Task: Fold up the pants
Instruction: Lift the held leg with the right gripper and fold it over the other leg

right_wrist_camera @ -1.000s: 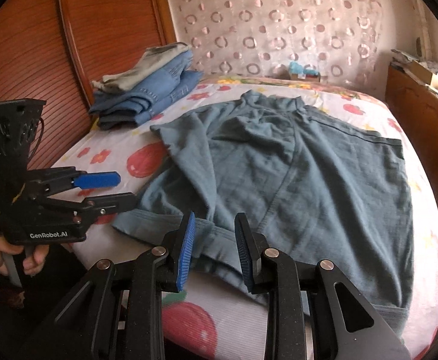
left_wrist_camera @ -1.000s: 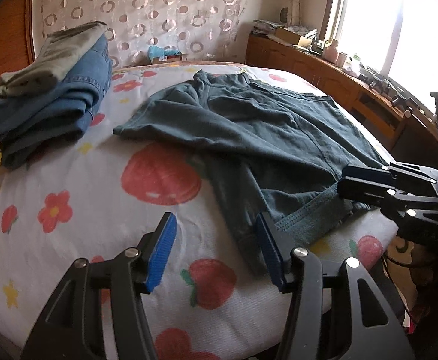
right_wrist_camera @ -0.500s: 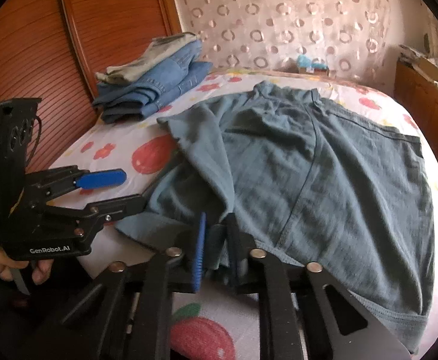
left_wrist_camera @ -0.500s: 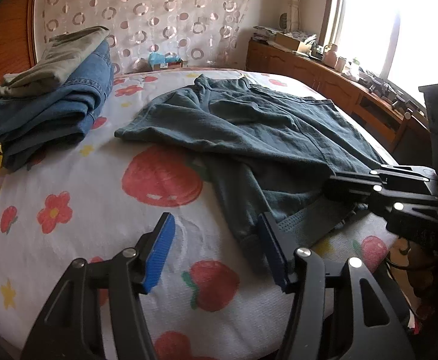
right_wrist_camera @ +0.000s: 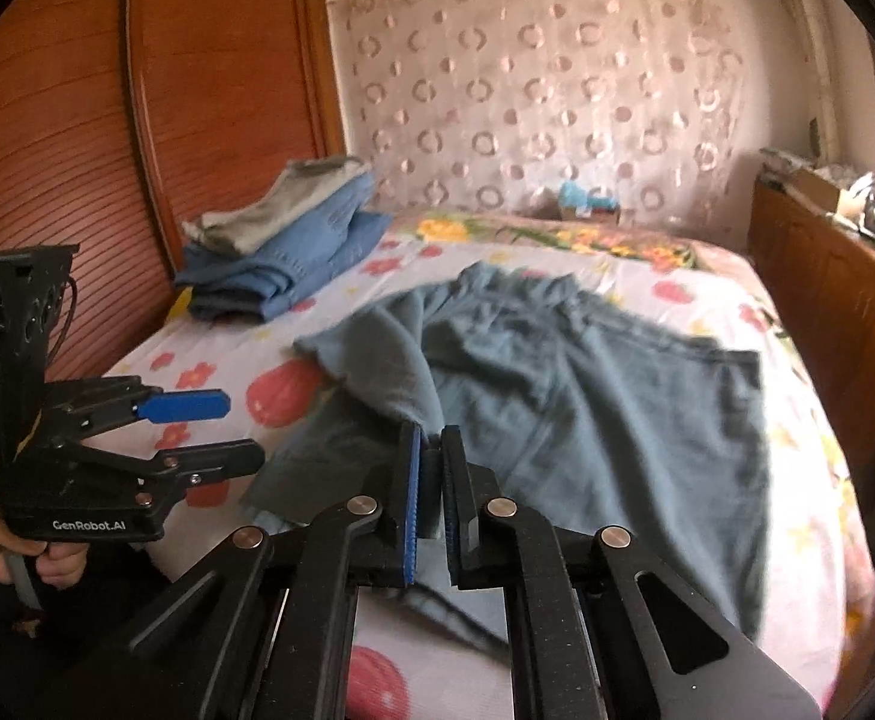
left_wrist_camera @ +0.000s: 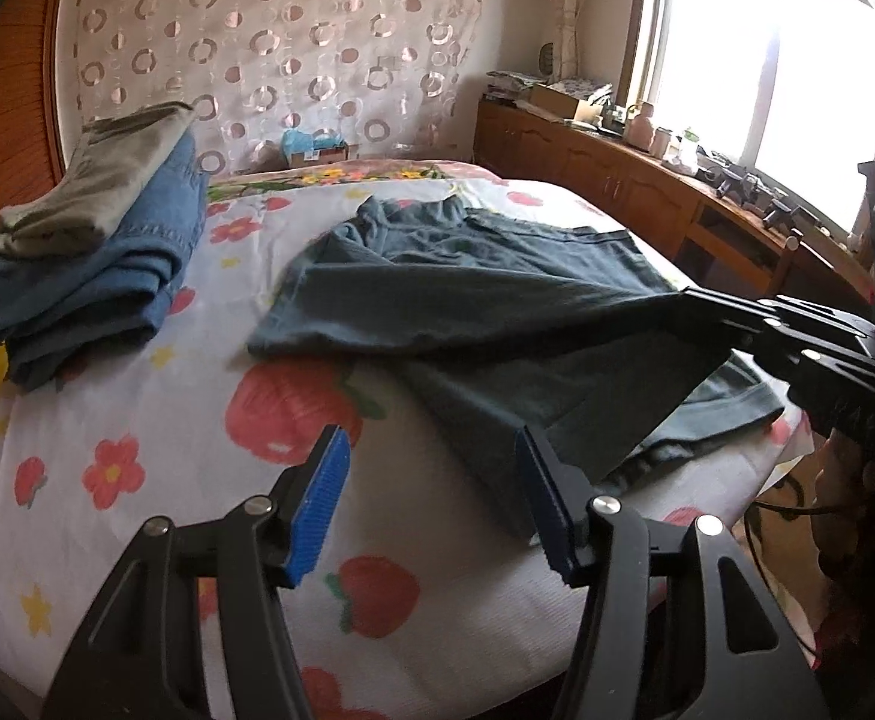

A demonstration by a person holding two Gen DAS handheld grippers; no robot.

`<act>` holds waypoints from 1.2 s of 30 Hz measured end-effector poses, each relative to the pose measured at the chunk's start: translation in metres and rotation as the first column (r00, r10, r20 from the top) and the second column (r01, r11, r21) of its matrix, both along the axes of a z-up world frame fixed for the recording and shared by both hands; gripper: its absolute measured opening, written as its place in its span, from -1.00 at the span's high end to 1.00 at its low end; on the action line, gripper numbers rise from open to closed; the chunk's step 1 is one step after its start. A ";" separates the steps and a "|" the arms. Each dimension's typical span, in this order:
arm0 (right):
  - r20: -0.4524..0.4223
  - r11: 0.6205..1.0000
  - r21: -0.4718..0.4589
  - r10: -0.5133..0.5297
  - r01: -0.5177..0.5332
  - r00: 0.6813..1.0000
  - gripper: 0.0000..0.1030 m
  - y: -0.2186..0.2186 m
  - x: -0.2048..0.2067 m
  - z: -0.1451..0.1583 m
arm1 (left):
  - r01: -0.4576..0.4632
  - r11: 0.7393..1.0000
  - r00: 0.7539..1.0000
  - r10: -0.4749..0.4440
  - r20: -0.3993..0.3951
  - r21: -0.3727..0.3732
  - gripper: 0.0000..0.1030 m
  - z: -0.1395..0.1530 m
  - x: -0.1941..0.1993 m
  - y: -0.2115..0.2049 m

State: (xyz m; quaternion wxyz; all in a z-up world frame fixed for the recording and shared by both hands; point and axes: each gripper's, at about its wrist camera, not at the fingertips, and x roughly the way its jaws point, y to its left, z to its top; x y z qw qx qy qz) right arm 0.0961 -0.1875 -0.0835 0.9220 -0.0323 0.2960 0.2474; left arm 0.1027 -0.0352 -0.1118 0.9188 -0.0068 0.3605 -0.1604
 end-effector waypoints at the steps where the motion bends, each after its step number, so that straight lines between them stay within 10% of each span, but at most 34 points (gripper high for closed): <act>1: 0.008 1.000 -0.002 -0.008 0.008 1.000 0.92 -0.004 -0.001 0.002 | 0.004 1.000 1.000 -0.004 0.001 -0.003 -0.11 0.002 0.002 -0.002; 36: 0.019 0.973 -0.037 -0.228 0.228 0.974 0.92 -0.114 -0.034 -0.005 | 0.104 0.994 0.994 -0.103 -0.025 0.037 -0.11 -0.002 0.022 -0.072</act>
